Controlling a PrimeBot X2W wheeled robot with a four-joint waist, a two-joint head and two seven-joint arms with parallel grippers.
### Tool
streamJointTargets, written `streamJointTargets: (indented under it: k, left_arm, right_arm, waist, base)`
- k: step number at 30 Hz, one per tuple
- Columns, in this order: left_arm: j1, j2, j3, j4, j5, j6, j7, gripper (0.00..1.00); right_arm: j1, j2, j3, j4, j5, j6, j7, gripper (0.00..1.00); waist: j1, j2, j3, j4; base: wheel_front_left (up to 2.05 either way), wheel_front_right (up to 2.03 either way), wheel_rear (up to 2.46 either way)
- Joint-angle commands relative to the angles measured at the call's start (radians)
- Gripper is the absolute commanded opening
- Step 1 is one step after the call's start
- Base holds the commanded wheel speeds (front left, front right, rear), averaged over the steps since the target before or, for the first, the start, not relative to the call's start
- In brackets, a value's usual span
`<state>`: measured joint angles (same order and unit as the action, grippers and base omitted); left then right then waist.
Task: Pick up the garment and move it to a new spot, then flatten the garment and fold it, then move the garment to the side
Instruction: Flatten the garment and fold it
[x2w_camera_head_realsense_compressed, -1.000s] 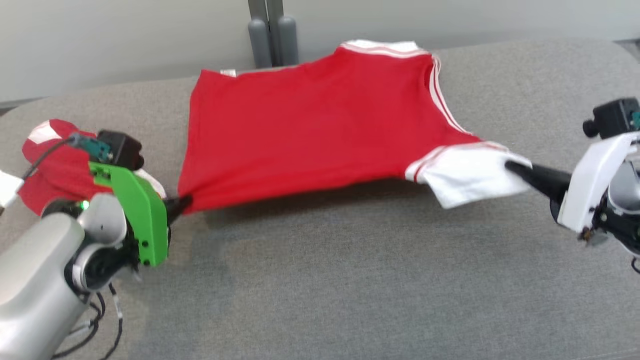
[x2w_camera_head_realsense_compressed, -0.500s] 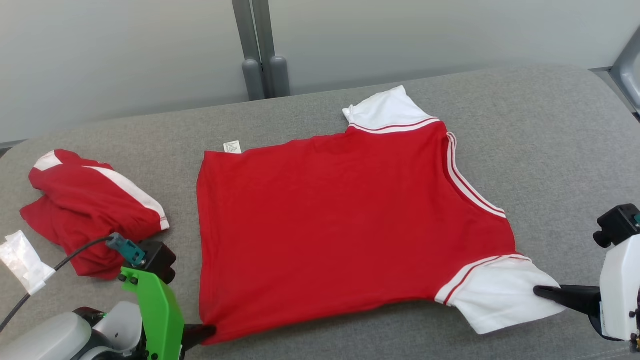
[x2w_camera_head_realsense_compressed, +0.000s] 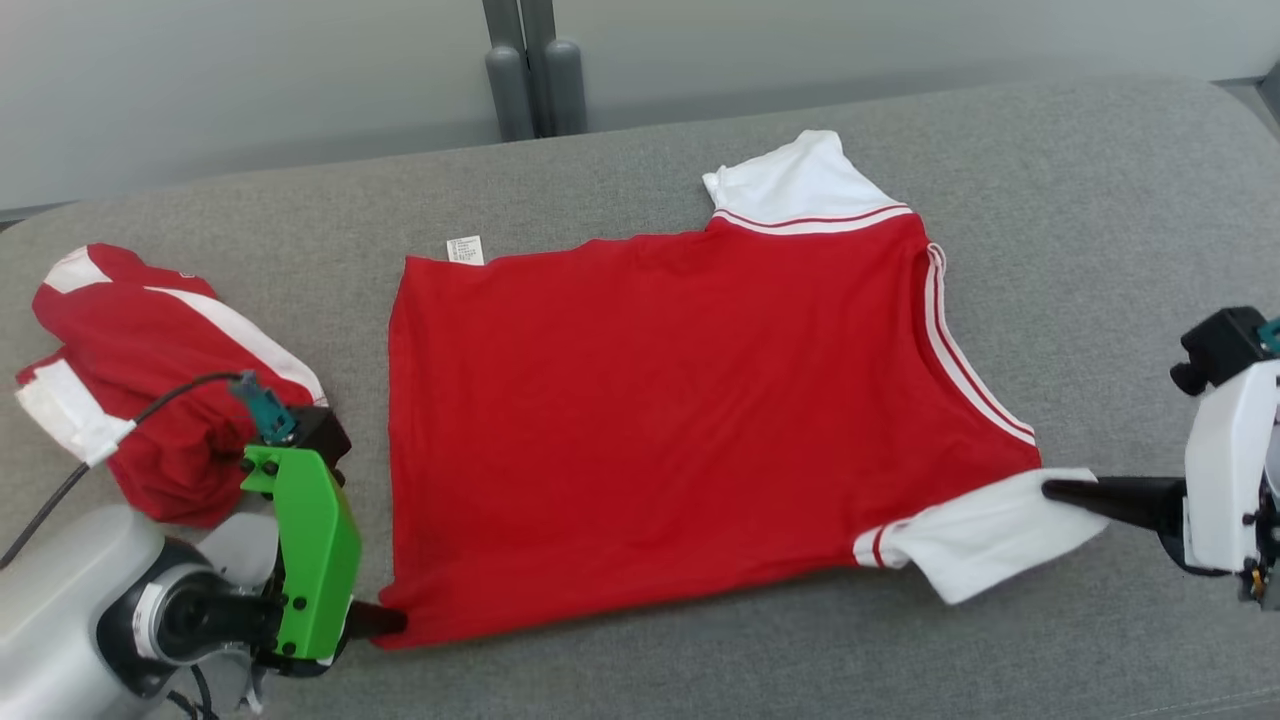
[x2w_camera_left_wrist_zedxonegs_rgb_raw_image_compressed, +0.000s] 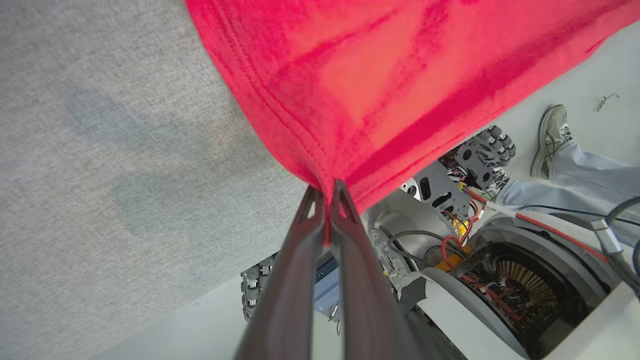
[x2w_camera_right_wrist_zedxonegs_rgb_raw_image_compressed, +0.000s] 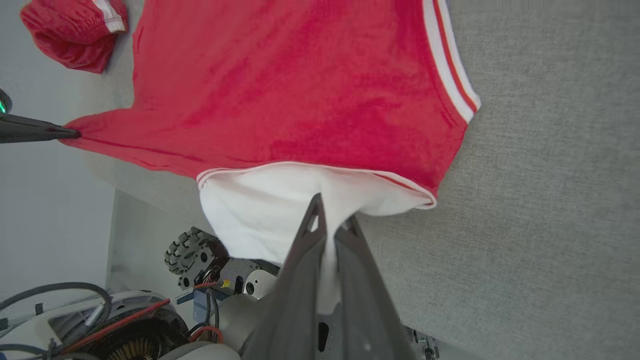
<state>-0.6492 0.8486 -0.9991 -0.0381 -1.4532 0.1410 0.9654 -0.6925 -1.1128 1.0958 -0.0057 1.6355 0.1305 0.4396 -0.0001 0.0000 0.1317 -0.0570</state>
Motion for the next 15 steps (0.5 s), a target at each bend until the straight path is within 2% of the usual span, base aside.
streamJointTargets:
  k: [1, 8, 15]
  left_arm:
    - [-0.026, -0.016, -0.002, 0.022, -0.004, -0.001, 0.015, 0.0]
    - [-0.121, -0.097, 0.009, 0.144, -0.012, -0.006, 0.066, 0.0]
    - [-0.179, -0.15, 0.033, 0.245, -0.028, -0.015, 0.076, 0.0]
  right_arm:
    - [-0.024, 0.013, -0.001, 0.021, 0.008, 0.0, 0.019, 0.0]
    - [-0.147, 0.093, -0.003, 0.169, 0.034, 0.001, 0.094, 0.0]
    - [-0.241, 0.187, 0.006, 0.294, 0.035, 0.001, 0.114, 0.0]
  waist:
    - [0.0001, 0.0, 0.025, 0.002]
    - [0.0001, 0.0, 0.08, 0.004]
    - [0.0001, 0.0, 0.136, 0.004]
  base:
    - [0.0, 0.0, 0.0]
    - [0.0, 0.0, 0.0]
    - [0.0, 0.0, 0.0]
